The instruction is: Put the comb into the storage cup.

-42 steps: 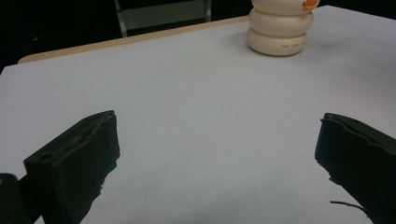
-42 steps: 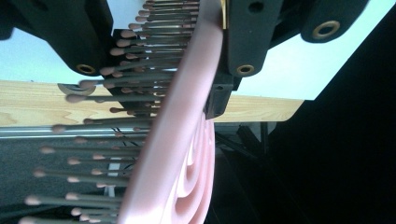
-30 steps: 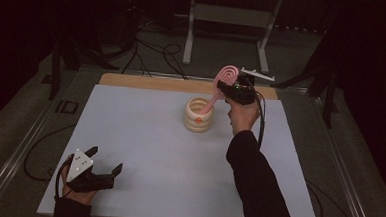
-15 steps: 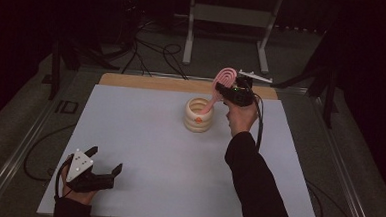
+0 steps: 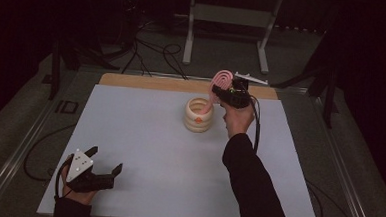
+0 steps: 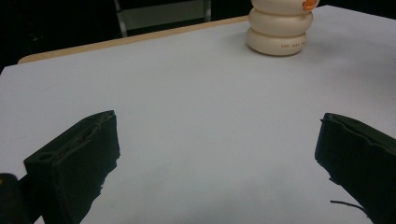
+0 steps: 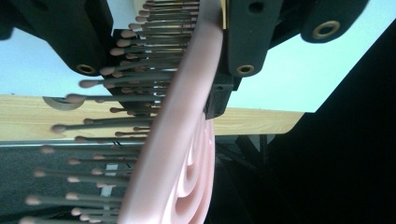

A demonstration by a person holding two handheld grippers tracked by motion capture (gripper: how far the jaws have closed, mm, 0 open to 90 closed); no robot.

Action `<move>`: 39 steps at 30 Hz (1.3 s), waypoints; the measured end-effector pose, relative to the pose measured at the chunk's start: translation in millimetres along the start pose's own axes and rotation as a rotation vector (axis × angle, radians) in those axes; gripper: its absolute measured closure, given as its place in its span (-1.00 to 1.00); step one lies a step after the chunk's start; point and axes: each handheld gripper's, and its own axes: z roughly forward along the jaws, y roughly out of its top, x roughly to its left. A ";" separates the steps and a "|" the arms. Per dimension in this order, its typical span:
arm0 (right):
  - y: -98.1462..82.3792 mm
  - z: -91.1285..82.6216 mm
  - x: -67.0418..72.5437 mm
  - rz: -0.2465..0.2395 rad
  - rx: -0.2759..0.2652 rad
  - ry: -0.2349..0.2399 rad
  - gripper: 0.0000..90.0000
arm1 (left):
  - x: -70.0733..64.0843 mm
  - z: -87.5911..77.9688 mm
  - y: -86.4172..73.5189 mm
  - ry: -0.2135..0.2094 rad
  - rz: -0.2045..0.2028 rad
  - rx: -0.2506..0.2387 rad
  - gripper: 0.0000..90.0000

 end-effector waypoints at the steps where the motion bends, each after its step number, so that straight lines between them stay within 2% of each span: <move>1: -1.1 1.1 0.6 0.002 0.003 0.001 0.41 | 0.1 -0.1 0.0 0.000 -0.001 0.000 -0.98; 39: -9.5 10.5 9.7 -0.012 0.023 0.019 0.41 | -0.1 0.8 -0.3 -0.004 0.002 0.006 -0.98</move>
